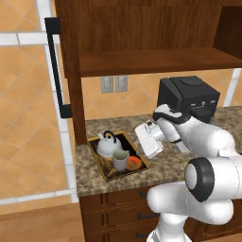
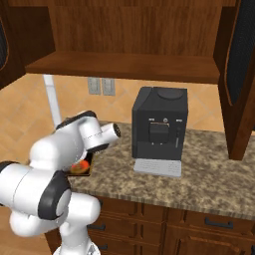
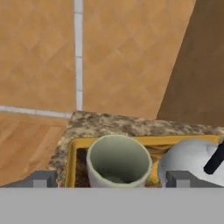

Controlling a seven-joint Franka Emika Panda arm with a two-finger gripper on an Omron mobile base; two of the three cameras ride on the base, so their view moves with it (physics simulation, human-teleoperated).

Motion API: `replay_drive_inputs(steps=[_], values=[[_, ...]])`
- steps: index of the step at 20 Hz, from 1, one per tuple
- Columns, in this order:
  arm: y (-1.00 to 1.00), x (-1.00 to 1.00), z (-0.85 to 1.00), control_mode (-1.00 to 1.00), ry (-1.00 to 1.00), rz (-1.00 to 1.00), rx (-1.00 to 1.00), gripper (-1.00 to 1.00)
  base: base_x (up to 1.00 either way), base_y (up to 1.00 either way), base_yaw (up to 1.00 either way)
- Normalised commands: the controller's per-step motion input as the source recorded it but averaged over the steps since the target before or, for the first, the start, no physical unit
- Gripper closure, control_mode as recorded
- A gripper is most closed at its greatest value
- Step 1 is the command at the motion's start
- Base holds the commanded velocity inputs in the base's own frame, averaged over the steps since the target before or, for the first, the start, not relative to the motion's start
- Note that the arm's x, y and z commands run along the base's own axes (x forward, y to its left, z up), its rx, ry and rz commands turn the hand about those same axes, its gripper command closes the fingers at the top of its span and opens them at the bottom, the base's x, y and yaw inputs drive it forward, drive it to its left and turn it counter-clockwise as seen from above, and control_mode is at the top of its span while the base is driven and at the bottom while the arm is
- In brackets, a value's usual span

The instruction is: Pick the kettle from the counter and place it on the tray. Then pick the mug from the cabinet and place it on the tray. Then close the cabinet doors.

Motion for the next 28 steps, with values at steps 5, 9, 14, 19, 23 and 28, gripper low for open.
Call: replay_drive_inputs(steps=[5, 9, 14, 19, 23, 28], values=[[0.0, -0.65, 0.74, -1.0, 0.03, 0.0, -0.05, -1.0, 0.0, 0.0, 0.0], [0.05, -0.57, 0.58, -1.0, 0.0, 0.0, -0.14, -1.0, 0.0, 0.0, 0.0], [0.18, -0.54, 0.46, -1.0, 0.0, 0.0, -0.2, -1.0, 0.0, 0.0, 0.0], [0.1, -0.5, 0.54, -1.0, -0.07, 0.0, -0.1, -1.0, 0.0, 0.0, 0.0], [0.08, -0.38, 0.47, -1.0, -0.05, 0.08, -0.05, -1.0, 0.0, 0.0, 0.0], [0.18, -0.28, 0.37, -1.0, 0.0, 0.17, -0.06, -1.0, 0.0, 0.0, 0.0]])
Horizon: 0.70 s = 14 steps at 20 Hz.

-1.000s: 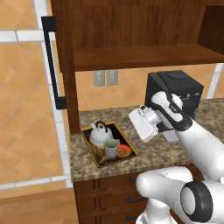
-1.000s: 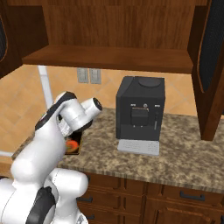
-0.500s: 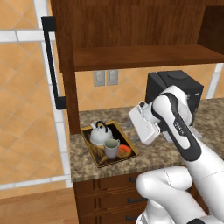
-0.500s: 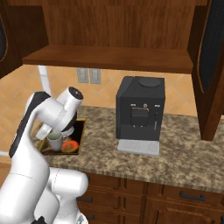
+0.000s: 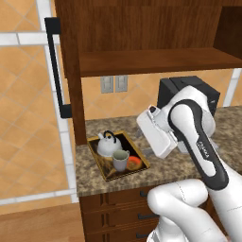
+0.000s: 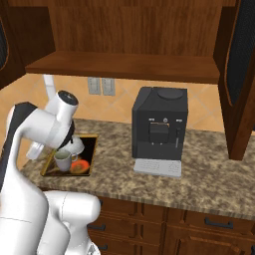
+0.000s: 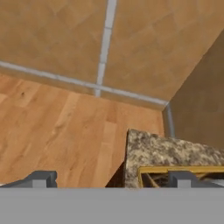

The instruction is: Pick the kettle from the counter and place it on the tray. Then pick the mug from the cabinet and place it on the tray. Then close the cabinet doors.

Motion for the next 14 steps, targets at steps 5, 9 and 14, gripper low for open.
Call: replay_drive_inputs(steps=[5, 9, 14], values=[[0.14, -0.39, 0.31, -1.0, -0.03, 0.18, -0.03, -1.0, 0.0, 0.0, 0.0], [0.28, -0.31, 0.37, -1.0, -0.09, 0.17, -0.07, -1.0, 0.0, 0.0, 0.0], [0.39, -0.3, 0.35, -1.0, -0.2, 0.19, -0.04, -1.0, 0.0, 0.0, 0.0]])
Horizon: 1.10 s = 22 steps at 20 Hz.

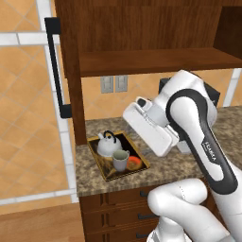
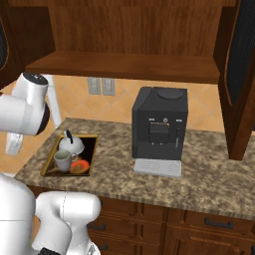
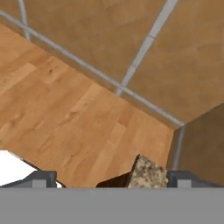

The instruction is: Pick the kettle from the counter and place it on the tray. Then pick the mug from the cabinet and place it on the tray. Then close the cabinet doors.

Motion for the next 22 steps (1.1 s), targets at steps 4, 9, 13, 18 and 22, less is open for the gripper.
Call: replay_drive_inputs(steps=[4, 9, 13, 18, 22], values=[[0.46, -0.34, 0.36, -1.0, -0.2, 0.15, 0.0, -1.0, 0.0, 0.0, 0.0], [0.24, -0.39, 0.43, -1.0, -0.15, 0.01, 0.15, -1.0, 0.0, 0.0, 0.0], [0.14, -0.51, 0.43, -1.0, -0.38, 0.0, 0.1, -1.0, 0.0, 0.0, 0.0], [0.28, -0.56, 0.53, -1.0, -0.62, 0.0, 0.0, -1.0, 0.0, 0.0, 0.0], [0.5, -0.33, 0.54, -1.0, -0.33, -0.01, -0.02, -1.0, 0.0, 0.0, 0.0]])
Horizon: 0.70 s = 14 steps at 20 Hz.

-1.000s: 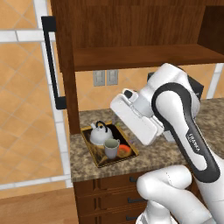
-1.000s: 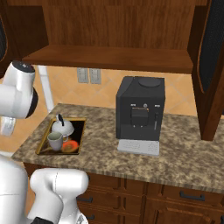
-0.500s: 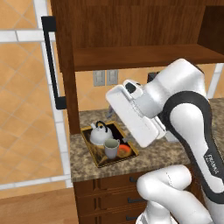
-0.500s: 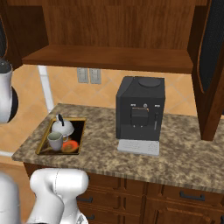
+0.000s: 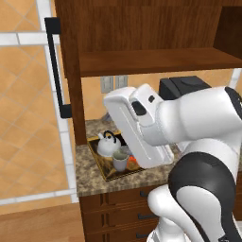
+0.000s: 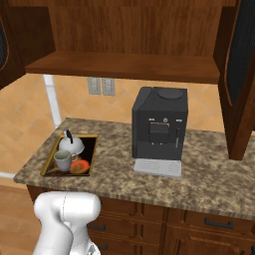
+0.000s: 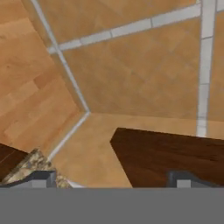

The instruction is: Pick the kettle from the counter and place it on the tray. Then pick the mug from the cabinet and place it on the tray. Then close the cabinet doors.

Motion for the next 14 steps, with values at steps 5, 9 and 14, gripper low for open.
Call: replay_drive_inputs(steps=[5, 9, 14], values=[[0.53, -0.26, 0.44, -1.0, -0.15, 0.01, 0.0, -1.0, 0.0, 0.0, 0.0], [0.76, -0.03, 0.08, -1.0, -0.07, 0.01, 0.0, -1.0, 0.0, 0.0, 0.0], [0.66, 0.11, 0.11, -1.0, -0.07, 0.0, 0.0, -1.0, 0.0, 0.0, 0.0]])
